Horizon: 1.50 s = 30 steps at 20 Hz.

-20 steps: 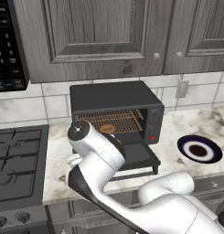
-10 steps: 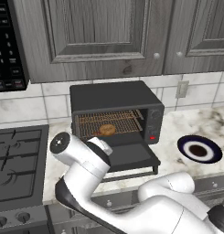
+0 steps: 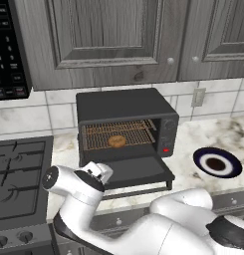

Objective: Pick up the bagel from the plate, place it on the toaster oven rack, close the door, and set the timer.

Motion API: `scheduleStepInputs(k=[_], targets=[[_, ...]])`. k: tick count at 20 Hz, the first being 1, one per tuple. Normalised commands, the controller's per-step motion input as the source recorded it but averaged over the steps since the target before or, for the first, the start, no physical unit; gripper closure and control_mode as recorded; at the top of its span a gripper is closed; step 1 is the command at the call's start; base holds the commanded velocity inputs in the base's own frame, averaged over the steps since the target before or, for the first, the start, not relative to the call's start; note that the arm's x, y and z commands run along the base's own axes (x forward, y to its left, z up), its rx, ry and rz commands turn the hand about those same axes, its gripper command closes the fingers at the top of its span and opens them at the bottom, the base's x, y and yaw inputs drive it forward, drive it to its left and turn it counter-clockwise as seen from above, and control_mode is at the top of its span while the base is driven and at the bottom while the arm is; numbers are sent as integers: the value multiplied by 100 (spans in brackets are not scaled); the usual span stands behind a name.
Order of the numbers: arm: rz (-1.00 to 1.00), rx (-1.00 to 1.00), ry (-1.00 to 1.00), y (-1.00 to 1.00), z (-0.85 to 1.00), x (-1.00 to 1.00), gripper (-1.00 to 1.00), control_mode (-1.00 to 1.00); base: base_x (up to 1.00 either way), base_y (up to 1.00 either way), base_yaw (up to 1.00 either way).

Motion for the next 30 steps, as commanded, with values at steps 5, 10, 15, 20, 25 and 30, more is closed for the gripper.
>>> scheduleStepInputs(k=[5,10,15,20,25,30], targets=[[0,-6,0,1,-41,45,-100,-100,0,0,0],[0,-7,0,0,-40,50,-100,-100,0,0,0],[0,-8,0,3,-42,21,-100,-100,0,0,0],[0,-7,0,2,-20,30,-100,-100,0,0,0],[0,-9,-2,-1,5,40,-100,-100,0,0,0],[0,-7,-5,-14,27,54,-100,-100,0,0,0]])
